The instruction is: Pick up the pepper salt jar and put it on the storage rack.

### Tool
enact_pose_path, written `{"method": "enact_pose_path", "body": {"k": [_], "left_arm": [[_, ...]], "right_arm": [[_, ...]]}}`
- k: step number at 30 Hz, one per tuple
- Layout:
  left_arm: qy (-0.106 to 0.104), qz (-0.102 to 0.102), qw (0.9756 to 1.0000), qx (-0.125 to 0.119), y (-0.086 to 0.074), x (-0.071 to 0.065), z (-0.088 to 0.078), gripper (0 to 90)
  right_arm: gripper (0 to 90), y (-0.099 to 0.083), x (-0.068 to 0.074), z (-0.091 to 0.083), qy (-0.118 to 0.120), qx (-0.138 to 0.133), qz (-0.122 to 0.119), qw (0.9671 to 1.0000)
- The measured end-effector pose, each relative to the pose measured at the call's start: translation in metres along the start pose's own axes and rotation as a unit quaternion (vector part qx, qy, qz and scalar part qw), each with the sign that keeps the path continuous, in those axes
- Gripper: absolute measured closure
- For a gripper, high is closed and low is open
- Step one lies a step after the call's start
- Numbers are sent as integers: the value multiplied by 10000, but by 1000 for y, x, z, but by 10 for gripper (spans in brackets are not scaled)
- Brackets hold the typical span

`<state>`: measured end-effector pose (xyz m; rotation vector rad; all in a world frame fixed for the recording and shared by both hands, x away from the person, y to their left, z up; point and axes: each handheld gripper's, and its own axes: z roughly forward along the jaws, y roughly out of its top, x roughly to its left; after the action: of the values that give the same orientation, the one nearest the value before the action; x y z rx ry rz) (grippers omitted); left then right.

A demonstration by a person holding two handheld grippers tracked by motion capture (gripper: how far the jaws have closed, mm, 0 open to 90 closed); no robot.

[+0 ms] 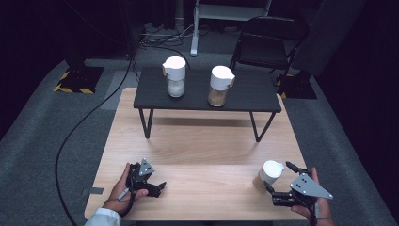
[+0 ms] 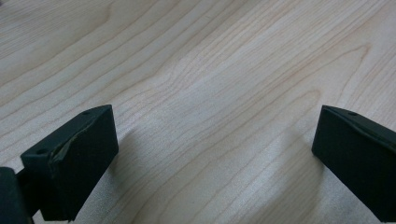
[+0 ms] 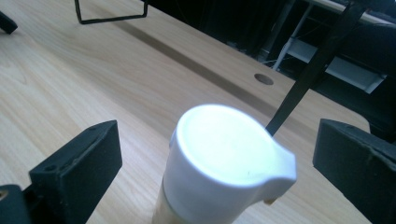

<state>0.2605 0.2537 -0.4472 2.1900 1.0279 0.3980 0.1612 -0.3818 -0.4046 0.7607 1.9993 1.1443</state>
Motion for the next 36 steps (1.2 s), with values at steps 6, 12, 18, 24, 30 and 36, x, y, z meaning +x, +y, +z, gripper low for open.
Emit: {"method": "enact_pose_path", "body": {"k": [6,12,18,24,30,36], "left_arm": [[0,-1,10000,0,0,0,0,0],[-6,-12,10000,-1,0,0,0,0],[-6,-11,10000,-1,0,0,0,0],[-7,0,10000,1,0,0,0,0],[-6,0,10000,1,0,0,0,0],[-7,2,10000,2,0,0,0,0]], "right_arm": [[10,-8,-1,0,8,132,71,9999],[10,-20,-6,3,12,322,165,9993],[11,-30,-14,10,-1,632,319,9975],[10,-38,-20,19,-73,967,450,9943],[11,-45,-25,23,-121,1161,574,9915],[11,-47,-29,28,-162,1329,584,9893]]}}
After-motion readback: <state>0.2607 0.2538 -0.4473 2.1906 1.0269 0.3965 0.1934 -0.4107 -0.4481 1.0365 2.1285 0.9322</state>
